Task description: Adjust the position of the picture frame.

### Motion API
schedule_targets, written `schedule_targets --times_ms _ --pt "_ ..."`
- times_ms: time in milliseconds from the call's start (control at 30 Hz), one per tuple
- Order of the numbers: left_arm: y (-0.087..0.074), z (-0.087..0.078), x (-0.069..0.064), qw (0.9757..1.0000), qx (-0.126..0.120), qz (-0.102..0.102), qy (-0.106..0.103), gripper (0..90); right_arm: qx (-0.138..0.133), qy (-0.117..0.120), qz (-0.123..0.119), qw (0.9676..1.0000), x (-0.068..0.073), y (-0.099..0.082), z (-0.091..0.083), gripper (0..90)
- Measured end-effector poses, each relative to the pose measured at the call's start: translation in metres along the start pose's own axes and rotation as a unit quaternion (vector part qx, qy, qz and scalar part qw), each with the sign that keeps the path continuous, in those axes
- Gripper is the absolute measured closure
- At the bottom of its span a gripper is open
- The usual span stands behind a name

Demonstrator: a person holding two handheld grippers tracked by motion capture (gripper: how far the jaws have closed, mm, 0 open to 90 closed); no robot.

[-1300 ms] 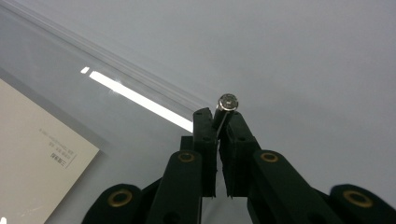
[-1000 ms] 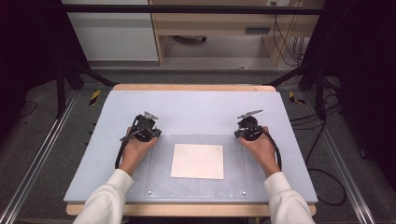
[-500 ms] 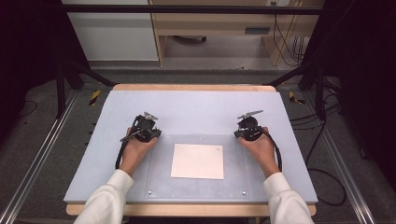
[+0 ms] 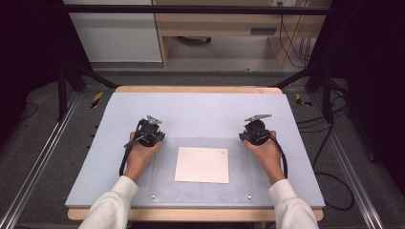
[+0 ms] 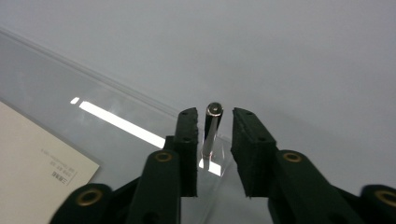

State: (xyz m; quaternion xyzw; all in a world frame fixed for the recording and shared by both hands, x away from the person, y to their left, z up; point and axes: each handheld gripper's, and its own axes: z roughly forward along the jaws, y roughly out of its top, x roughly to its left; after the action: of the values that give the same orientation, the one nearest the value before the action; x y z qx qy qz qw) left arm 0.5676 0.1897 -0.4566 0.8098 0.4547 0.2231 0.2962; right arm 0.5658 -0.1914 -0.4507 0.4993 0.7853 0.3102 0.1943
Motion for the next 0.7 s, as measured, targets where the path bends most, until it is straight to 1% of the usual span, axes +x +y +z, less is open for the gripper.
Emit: schedule_targets --times_ms 33,67,133,167,200,233,267,300,333,400,433,500,533,567,600,633,667,700 --pt "0.0 0.0 0.0 1.0 0.0 0.0 0.0 72.7 0.0 0.0 0.0 1.0 0.0 0.0 0.0 70.5" --pt "0.0 -0.004 -0.001 0.9997 -0.02 -0.008 0.01 66.5 -0.016 -0.011 -0.004 0.9998 0.001 0.0 -0.006 61.9" --pt "0.0 -0.009 -0.002 0.9989 -0.038 -0.017 0.019 56.9 -0.036 -0.019 -0.005 0.9992 0.002 -0.001 -0.012 54.4" --pt "0.0 -0.012 -0.003 0.9984 -0.047 -0.019 0.024 50.4 -0.042 -0.022 -0.006 0.9988 0.002 -0.002 -0.015 50.0" --pt "0.0 -0.014 -0.004 0.9979 -0.055 -0.018 0.028 46.2 -0.047 -0.027 -0.008 0.9985 0.004 -0.002 -0.017 46.2" --pt "0.0 -0.016 -0.004 0.9975 -0.062 -0.017 0.029 44.0 -0.057 -0.035 -0.014 0.9977 0.004 -0.003 -0.019 43.1" --pt "0.0 -0.016 -0.004 0.9975 -0.062 -0.017 0.029 40.5 -0.057 -0.035 -0.014 0.9977 0.004 -0.003 -0.019 43.1" --pt "-0.001 -0.018 -0.005 0.997 -0.069 -0.018 0.029 36.3 -0.074 -0.038 -0.014 0.9965 0.005 -0.005 -0.024 37.6" --pt "-0.002 -0.022 -0.007 0.9959 -0.082 -0.022 0.032 32.3 -0.079 -0.042 -0.016 0.9958 0.006 -0.006 -0.025 33.6" --pt "-0.003 -0.023 -0.008 0.9955 -0.085 -0.024 0.033 23.3 -0.093 -0.049 -0.022 0.9942 0.008 -0.009 -0.028 25.7" --pt "-0.004 -0.024 -0.008 0.9949 -0.092 -0.027 0.03 23.3 -0.093 -0.049 -0.022 0.9942 0.008 -0.009 -0.028 25.7" --pt "-0.007 -0.026 -0.007 0.9927 -0.112 -0.034 0.031 14.5 -0.098 -0.054 -0.02 0.9936 0.009 -0.011 -0.029 19.1" --pt "-0.008 -0.027 -0.007 0.992 -0.118 -0.037 0.028 10.9 -0.103 -0.053 -0.019 0.9931 0.01 -0.013 -0.03 16.4" --pt "-0.01 -0.028 -0.007 0.9909 -0.126 -0.033 0.035 7.1 -0.114 -0.06 -0.024 0.9913 0.012 -0.015 -0.032 15.9" --pt "-0.01 -0.028 -0.007 0.9909 -0.126 -0.033 0.035 6.9 -0.12 -0.066 -0.03 0.99 0.013 -0.017 -0.033 16.2" --pt "-0.011 -0.029 -0.007 0.9904 -0.129 -0.033 0.036 6.9 -0.12 -0.066 -0.03 0.99 0.013 -0.017 -0.033 16.2" --pt "-0.011 -0.029 -0.007 0.9903 -0.13 -0.035 0.033 6.9 -0.125 -0.066 -0.033 0.9894 0.013 -0.018 -0.033 16.9" --pt "-0.012 -0.03 -0.007 0.99 -0.133 -0.037 0.028 6.9 -0.128 -0.06 -0.037 0.9893 0.013 -0.019 -0.034 22.0"
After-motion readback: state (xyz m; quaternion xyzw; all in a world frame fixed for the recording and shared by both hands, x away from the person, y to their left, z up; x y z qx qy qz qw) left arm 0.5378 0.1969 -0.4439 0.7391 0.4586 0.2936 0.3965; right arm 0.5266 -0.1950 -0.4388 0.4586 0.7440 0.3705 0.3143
